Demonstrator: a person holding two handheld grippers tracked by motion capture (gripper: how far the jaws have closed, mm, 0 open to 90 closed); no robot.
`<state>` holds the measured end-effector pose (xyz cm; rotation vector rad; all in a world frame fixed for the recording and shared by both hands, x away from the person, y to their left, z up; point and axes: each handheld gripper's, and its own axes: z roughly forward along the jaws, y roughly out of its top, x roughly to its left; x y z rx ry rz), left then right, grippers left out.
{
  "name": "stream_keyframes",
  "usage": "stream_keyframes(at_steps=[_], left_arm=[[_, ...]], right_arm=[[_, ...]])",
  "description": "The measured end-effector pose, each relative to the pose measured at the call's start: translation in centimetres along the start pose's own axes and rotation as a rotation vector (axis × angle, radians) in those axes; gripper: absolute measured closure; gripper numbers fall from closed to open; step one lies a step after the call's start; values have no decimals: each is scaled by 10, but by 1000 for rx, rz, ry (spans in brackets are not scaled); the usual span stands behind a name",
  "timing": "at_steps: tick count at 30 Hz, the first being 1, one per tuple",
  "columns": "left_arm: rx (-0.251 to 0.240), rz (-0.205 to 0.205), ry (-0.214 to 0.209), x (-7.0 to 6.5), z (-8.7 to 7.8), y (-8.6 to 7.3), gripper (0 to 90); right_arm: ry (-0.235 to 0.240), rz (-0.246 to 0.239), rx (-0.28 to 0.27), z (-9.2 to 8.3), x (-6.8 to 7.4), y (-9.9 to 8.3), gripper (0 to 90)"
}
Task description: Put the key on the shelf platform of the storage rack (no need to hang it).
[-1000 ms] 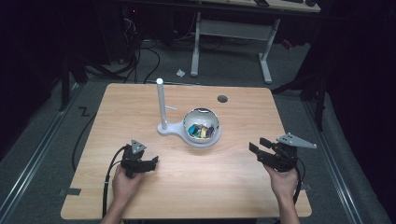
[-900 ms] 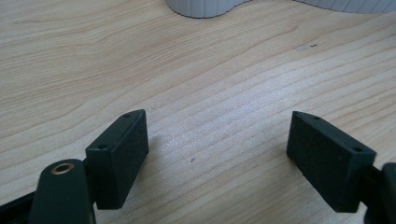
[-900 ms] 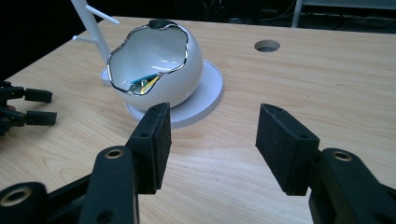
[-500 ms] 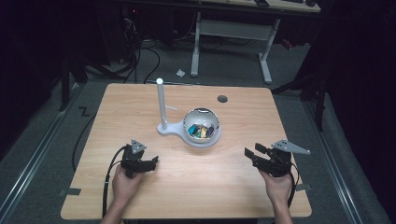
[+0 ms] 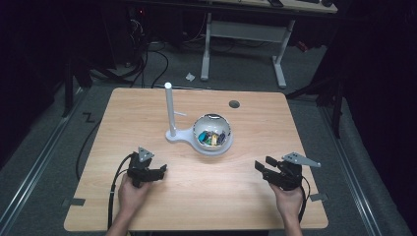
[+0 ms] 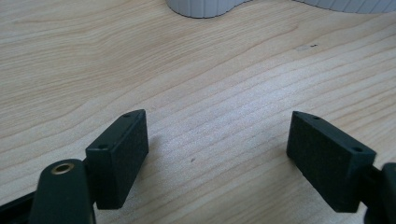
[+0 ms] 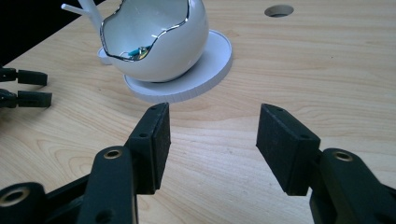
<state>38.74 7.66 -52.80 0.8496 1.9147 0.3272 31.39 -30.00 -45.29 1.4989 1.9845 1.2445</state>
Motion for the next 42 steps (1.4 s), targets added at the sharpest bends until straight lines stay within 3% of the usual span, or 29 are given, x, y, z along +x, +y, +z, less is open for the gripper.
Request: stream_keyframes(at_steps=[22,42], left_arm=[[0,0,0,0,0,0,210],[0,-1,0,0,0,0,211]], right_arm=[[-5,22,63,26,2,-24,443],[-71,23,110,42,-5,-39,437]])
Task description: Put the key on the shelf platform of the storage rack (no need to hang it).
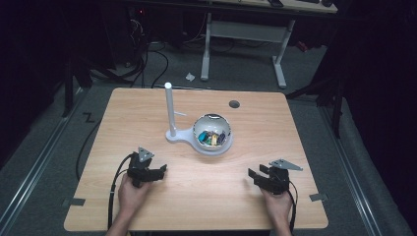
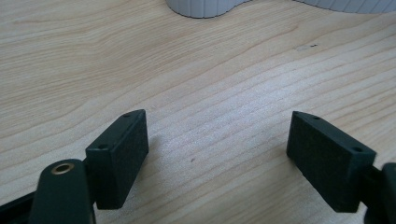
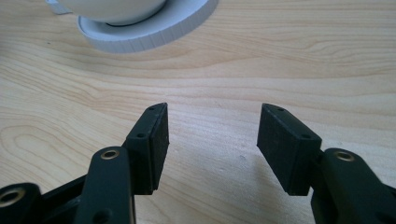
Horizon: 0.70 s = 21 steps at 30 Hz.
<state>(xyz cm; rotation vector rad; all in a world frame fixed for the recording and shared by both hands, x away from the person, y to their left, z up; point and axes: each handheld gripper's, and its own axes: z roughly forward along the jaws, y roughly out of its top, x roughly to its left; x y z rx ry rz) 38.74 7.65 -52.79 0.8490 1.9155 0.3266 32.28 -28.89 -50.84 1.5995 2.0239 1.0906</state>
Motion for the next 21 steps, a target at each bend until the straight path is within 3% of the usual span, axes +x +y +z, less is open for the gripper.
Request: stream_keyframes(at_steps=[21], left_arm=[[0,0,0,0,0,0,210]], right_arm=[[-111,-41,49,5,-1,-7,408]])
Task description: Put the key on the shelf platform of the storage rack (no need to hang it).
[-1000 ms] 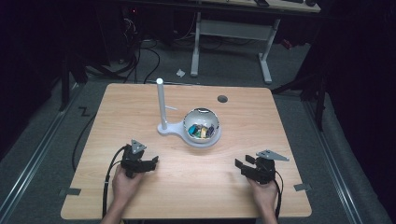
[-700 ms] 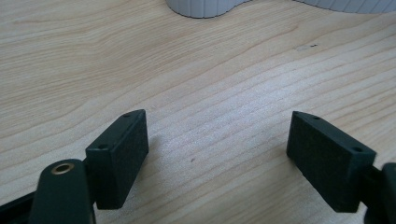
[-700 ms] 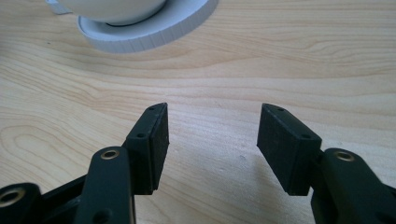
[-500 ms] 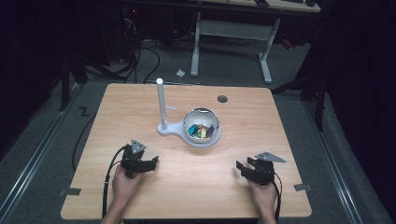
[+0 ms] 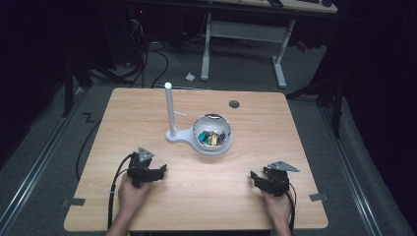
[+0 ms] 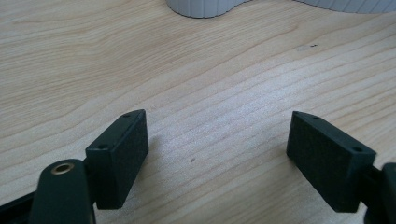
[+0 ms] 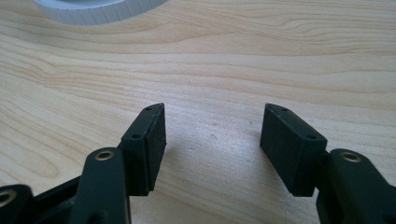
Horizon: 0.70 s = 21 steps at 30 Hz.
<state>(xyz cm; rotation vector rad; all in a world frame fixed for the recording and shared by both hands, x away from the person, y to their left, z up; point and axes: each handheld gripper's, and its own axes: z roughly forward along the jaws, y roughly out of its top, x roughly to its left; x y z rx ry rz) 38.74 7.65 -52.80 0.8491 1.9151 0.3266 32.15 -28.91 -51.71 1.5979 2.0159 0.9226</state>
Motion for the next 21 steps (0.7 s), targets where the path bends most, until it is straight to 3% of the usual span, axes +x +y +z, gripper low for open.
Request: stream_keyframes(at_steps=[6,14,21], left_arm=[[0,0,0,0,0,0,210],[-1,-1,1,0,0,0,211],[-2,0,1,0,0,0,211]], right_arm=[[-7,-2,5,0,1,0,399],[-59,-76,22,2,10,0,365],[-56,-76,23,2,10,0,357]])
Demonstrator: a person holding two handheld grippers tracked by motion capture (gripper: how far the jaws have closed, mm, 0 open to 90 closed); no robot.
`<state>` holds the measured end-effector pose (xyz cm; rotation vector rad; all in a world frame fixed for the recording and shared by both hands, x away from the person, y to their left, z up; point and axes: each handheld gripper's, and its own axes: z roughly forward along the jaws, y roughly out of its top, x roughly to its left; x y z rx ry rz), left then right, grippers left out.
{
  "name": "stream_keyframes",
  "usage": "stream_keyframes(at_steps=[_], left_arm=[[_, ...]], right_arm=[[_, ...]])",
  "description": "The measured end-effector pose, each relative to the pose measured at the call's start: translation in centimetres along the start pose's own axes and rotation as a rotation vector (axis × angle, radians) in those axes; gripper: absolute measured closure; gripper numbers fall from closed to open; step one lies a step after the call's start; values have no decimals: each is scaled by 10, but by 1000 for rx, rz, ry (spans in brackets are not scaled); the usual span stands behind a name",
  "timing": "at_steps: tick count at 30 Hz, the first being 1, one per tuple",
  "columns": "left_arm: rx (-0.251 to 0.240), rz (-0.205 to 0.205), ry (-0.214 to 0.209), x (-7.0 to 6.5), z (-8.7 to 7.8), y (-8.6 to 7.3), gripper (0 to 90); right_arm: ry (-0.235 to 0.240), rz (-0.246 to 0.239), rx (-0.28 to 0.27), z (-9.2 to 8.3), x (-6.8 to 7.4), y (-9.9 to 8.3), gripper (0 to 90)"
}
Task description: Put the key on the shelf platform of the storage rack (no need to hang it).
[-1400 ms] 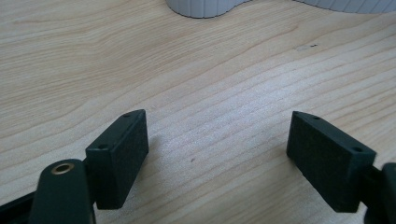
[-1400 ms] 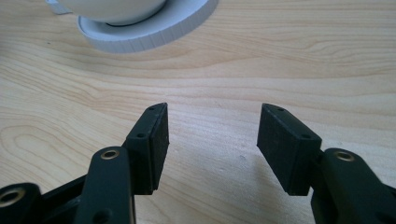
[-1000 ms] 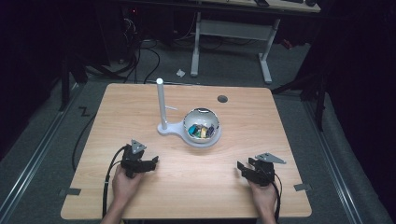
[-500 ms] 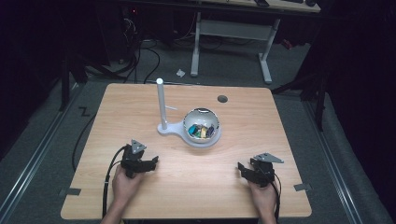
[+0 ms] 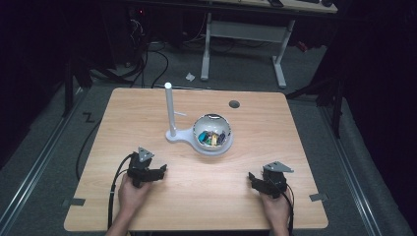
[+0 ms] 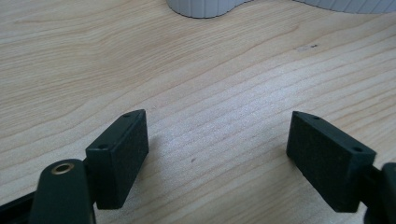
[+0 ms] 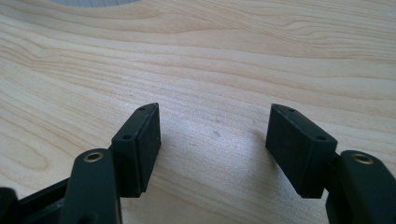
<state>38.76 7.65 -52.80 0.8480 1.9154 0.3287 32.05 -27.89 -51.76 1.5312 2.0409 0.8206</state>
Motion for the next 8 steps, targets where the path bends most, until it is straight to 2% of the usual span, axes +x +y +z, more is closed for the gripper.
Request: stream_keyframes(at_steps=[8], left_arm=[[-1,0,0,0,0,0,211]], right_arm=[[2,-4,1,0,0,0,348]])
